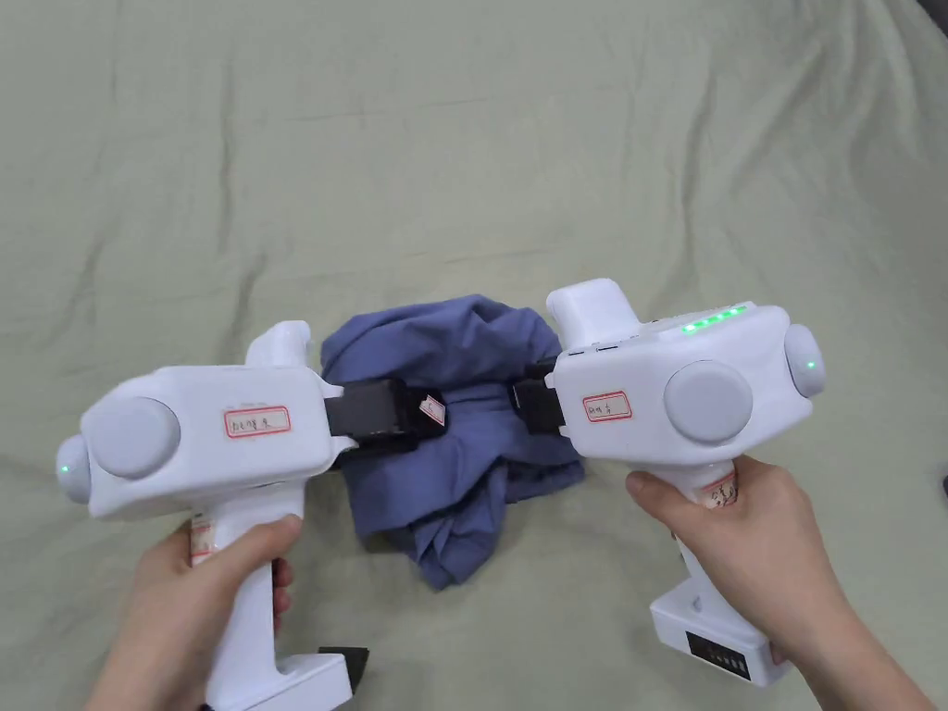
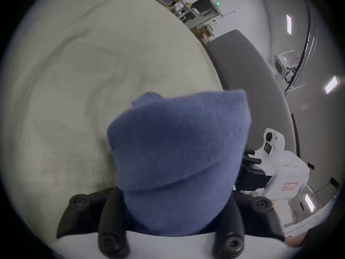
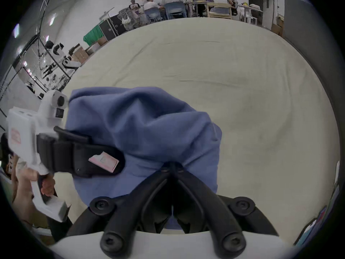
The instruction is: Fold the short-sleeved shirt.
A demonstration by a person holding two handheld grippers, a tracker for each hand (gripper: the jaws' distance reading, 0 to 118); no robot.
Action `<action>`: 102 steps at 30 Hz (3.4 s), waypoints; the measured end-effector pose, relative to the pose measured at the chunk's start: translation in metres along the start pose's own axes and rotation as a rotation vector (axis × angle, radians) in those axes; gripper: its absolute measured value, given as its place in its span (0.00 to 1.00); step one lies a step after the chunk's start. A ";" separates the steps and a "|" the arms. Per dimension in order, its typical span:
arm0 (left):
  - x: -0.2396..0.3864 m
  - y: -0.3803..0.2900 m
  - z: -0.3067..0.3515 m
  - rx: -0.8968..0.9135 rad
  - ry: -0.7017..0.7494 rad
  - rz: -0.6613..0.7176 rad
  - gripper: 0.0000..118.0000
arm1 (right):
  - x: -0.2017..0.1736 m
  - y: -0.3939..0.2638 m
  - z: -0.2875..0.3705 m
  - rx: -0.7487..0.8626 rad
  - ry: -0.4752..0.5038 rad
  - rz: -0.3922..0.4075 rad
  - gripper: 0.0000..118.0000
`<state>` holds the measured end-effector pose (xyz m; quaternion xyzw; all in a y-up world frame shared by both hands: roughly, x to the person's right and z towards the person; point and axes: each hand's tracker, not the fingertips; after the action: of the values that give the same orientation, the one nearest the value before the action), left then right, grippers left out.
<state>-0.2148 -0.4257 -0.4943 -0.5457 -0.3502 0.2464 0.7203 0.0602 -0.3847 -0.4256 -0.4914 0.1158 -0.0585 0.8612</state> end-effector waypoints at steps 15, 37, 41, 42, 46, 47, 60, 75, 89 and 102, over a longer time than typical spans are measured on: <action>-0.048 0.027 0.190 0.060 0.385 -0.134 0.34 | -0.167 0.040 0.049 0.193 0.129 0.223 0.02; -0.242 -0.016 0.406 0.309 0.814 0.144 0.90 | -0.373 0.071 -0.034 0.118 0.383 0.423 0.02; -0.229 -0.034 0.429 0.361 0.867 0.164 0.90 | -0.361 0.070 -0.018 0.135 0.359 0.426 0.02; -0.217 -0.040 0.437 0.405 0.869 0.135 0.86 | -0.356 0.070 -0.013 0.146 0.351 0.426 0.02; -0.146 -0.050 0.449 0.586 0.942 -0.019 0.00 | -0.331 0.070 0.014 0.213 0.310 0.400 0.02; -0.123 -0.049 0.448 0.588 0.917 -0.093 0.00 | -0.324 0.071 0.023 0.223 0.301 0.394 0.02; 0.165 -0.049 0.354 0.944 0.670 -0.521 0.00 | -0.176 0.070 0.209 0.574 0.027 0.263 0.02; 0.334 -0.033 0.289 0.965 0.467 -0.737 0.00 | -0.040 0.044 0.391 0.898 -0.330 0.131 0.02; 0.323 -0.042 0.311 1.062 0.631 -0.689 1.00 | -0.045 0.048 0.394 0.938 -0.396 0.103 1.00; 0.302 -0.039 0.324 1.074 0.683 -0.626 1.00 | -0.053 0.056 0.393 0.952 -0.381 0.096 1.00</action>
<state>-0.2750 -0.0152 -0.3337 -0.0354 -0.0754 -0.0185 0.9963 0.1096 -0.0176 -0.2740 -0.0410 -0.0600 0.0255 0.9970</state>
